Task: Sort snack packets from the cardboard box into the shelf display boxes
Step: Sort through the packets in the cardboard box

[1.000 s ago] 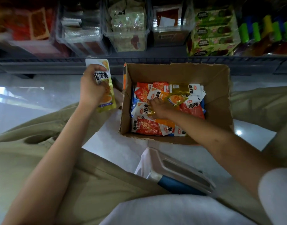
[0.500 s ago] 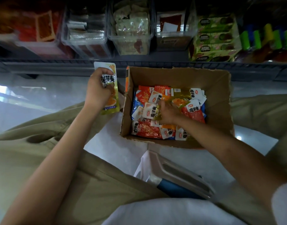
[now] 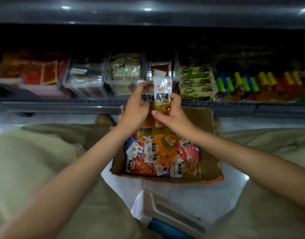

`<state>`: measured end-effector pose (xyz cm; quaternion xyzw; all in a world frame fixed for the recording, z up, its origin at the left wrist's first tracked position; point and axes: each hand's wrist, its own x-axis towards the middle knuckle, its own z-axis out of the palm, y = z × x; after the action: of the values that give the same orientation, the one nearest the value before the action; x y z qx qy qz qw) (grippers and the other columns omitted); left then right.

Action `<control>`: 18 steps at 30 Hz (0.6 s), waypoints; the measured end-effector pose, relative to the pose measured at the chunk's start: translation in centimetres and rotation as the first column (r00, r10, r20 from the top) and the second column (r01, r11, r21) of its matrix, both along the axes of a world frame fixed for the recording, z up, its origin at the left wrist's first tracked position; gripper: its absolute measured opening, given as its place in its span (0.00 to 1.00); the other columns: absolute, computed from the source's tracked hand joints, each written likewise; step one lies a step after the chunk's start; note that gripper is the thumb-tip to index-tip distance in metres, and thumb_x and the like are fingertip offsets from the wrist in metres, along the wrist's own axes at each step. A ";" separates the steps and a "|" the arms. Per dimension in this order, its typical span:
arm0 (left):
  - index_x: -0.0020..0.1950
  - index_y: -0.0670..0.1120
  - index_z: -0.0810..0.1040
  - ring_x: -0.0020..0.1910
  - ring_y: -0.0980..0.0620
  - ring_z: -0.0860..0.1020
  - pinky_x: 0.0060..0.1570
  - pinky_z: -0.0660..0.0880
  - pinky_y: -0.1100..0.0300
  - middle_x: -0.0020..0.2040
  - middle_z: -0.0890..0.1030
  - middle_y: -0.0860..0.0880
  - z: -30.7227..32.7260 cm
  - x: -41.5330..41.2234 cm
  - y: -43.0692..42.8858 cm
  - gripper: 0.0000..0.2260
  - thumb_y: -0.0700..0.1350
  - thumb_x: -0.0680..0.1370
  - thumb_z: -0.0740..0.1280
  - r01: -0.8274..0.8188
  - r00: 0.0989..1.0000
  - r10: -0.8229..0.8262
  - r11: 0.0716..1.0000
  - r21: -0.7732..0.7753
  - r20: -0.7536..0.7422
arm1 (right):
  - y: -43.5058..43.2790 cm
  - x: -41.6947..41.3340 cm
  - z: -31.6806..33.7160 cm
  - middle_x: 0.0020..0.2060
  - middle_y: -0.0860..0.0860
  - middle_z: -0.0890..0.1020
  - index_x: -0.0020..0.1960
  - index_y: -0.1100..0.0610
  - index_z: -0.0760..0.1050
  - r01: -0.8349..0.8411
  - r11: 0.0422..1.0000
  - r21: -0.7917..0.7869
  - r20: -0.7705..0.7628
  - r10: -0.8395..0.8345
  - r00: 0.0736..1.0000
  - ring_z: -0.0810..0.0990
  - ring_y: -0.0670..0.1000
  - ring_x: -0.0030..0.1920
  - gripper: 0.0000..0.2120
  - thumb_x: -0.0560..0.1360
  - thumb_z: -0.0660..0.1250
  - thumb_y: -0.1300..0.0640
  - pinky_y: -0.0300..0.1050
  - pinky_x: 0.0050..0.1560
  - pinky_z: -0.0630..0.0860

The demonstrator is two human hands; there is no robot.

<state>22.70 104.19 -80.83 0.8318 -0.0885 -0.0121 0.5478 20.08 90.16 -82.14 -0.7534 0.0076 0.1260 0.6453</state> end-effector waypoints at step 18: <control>0.75 0.42 0.53 0.58 0.79 0.66 0.52 0.64 0.80 0.65 0.62 0.74 12.8 2.2 -8.6 0.23 0.33 0.82 0.55 0.044 0.845 0.079 0.975 -0.216 0.529 | -6.7 4.4 15.1 0.51 0.48 0.81 0.57 0.53 0.72 0.058 0.998 0.004 0.437 -0.054 0.898 0.80 0.41 0.51 0.09 0.79 0.60 0.64 0.34 0.49 0.75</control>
<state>24.95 95.57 -68.03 0.7372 -0.2307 0.2345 0.5903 24.46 83.45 -67.08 -0.7650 -0.1151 -0.0648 0.6303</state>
